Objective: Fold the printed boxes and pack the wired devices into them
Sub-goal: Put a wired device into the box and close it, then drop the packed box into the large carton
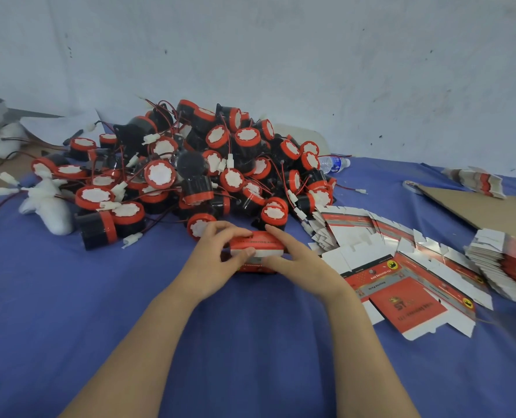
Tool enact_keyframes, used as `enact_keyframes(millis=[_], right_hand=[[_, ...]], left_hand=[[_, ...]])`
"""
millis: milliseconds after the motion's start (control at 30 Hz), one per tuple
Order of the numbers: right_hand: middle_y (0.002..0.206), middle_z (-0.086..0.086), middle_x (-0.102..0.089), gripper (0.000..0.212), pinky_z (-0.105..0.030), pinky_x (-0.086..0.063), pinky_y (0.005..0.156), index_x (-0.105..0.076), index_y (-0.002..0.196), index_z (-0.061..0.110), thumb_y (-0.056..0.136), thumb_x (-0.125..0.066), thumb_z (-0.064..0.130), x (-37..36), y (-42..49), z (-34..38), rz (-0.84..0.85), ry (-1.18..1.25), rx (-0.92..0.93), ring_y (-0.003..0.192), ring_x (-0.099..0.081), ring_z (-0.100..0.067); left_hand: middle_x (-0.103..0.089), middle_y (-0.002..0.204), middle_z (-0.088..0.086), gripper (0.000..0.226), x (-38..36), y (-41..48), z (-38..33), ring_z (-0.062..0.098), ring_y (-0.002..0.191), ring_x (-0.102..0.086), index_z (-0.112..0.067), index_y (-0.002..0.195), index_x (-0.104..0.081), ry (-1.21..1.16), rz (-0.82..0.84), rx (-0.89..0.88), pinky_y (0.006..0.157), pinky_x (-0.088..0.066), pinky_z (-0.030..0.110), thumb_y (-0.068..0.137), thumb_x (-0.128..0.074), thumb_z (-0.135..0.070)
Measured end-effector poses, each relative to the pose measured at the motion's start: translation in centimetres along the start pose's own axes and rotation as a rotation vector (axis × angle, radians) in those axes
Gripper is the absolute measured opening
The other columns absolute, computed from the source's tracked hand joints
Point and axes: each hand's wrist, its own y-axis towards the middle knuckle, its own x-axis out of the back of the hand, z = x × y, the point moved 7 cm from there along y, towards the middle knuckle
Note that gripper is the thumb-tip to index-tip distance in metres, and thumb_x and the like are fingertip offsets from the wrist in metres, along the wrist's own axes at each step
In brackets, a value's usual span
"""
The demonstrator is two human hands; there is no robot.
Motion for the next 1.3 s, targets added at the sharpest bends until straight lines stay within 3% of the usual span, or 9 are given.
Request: enact_keyframes(millis=[133, 300, 467, 633, 800, 933, 1067, 1200, 1300], right_hand=[[0.129, 0.009, -0.055, 0.042, 0.0, -0.041, 0.08, -0.049, 0.137, 0.028, 0.096, -0.057, 0.025, 0.7, 0.0, 0.3, -0.076, 0.008, 0.059, 0.104, -0.054, 0.003], [0.119, 0.005, -0.063, 0.028, 0.0, -0.041, 0.076, -0.06, 0.125, 0.028, 0.098, -0.053, 0.026, 1.2, 0.1, 0.6, -0.235, -0.048, 0.104, 0.104, -0.057, -0.006], [0.12, 0.008, -0.062, 0.032, 0.0, -0.041, 0.079, -0.059, 0.129, 0.025, 0.097, -0.054, 0.027, 1.0, 0.2, 0.4, -0.198, -0.055, 0.075, 0.108, -0.056, -0.005], [0.089, 0.018, -0.064, 0.027, -0.003, -0.039, 0.062, -0.067, 0.119, 0.024, 0.1, -0.048, 0.028, 0.9, 0.3, 0.1, -0.28, 0.067, 0.019, 0.076, -0.056, 0.012], [0.116, 0.003, -0.063, 0.026, -0.017, -0.045, 0.079, -0.06, 0.123, 0.022, 0.098, -0.05, 0.022, 0.6, 0.5, -0.6, -0.394, 0.198, -0.091, 0.104, -0.057, -0.011], [0.129, 0.001, -0.056, 0.038, -0.018, -0.041, 0.086, -0.048, 0.138, 0.019, 0.1, -0.046, 0.023, 0.2, 0.5, -0.5, -0.387, 0.181, -0.114, 0.107, -0.051, -0.008], [0.129, 0.001, -0.057, 0.039, -0.019, -0.04, 0.091, -0.047, 0.14, 0.013, 0.101, -0.043, 0.018, -0.1, 0.5, -0.5, -0.374, 0.229, -0.13, 0.114, -0.052, -0.009], [0.088, 0.022, -0.06, 0.029, 0.0, -0.04, 0.061, -0.061, 0.12, 0.019, 0.1, -0.042, 0.011, -0.5, 0.5, -0.8, -0.393, 0.277, -0.138, 0.079, -0.057, 0.013], [0.086, 0.025, -0.057, 0.03, 0.003, -0.038, 0.055, -0.061, 0.122, 0.018, 0.1, -0.042, 0.01, -0.8, 0.6, -1.3, -0.413, 0.328, -0.156, 0.08, -0.054, 0.012]], left_hand=[[-0.041, 0.118, -0.01, 0.033, 0.5, 0.0, -0.3, 0.0, 0.106, -0.039, -0.023, 0.126, -0.06, 0.139, -0.09, -0.077, 0.086, -0.038, 0.012, 0.093, -0.06, -0.028], [-0.045, 0.107, -0.013, 0.027, 1.1, -0.2, -1.0, 0.001, 0.09, -0.044, -0.02, 0.118, -0.065, 0.225, -0.228, -0.145, 0.071, -0.036, 0.006, 0.094, -0.057, -0.03], [-0.04, 0.115, -0.011, 0.028, 0.4, -0.1, -0.7, -0.002, 0.1, -0.039, -0.025, 0.123, -0.062, 0.155, -0.169, -0.101, 0.082, -0.042, 0.009, 0.095, -0.056, -0.025], [-0.032, 0.133, -0.009, 0.028, -0.1, 0.1, 0.1, 0.007, 0.121, -0.038, -0.033, 0.119, -0.06, -0.074, -0.033, 0.081, 0.087, -0.041, 0.012, 0.099, -0.049, -0.016], [-0.049, 0.135, -0.007, 0.029, -0.6, -0.2, 0.4, 0.005, 0.109, -0.05, -0.033, 0.123, -0.059, -0.265, -0.11, 0.245, 0.08, -0.043, 0.009, 0.103, -0.038, -0.029], [-0.043, 0.145, -0.001, 0.051, -0.7, -0.4, 0.9, 0.01, 0.119, -0.044, -0.022, 0.15, -0.026, -0.297, -0.175, 0.335, 0.093, -0.038, 0.024, 0.102, -0.042, -0.028], [-0.051, 0.136, 0.002, 0.043, -1.1, -0.3, 1.0, 0.018, 0.117, -0.052, -0.017, 0.145, -0.036, -0.146, -0.121, 0.346, 0.092, -0.043, 0.027, 0.103, -0.039, -0.027], [-0.051, 0.11, -0.003, 0.034, -1.5, -0.4, 0.5, 0.015, 0.095, -0.051, -0.014, 0.136, -0.042, -0.113, -0.163, 0.331, 0.079, -0.043, 0.028, 0.103, -0.037, -0.022], [-0.051, 0.114, -0.005, 0.033, -1.6, -0.5, 0.5, 0.013, 0.098, -0.051, -0.017, 0.136, -0.042, -0.153, -0.178, 0.33, 0.08, -0.041, 0.027, 0.103, -0.038, -0.022]])
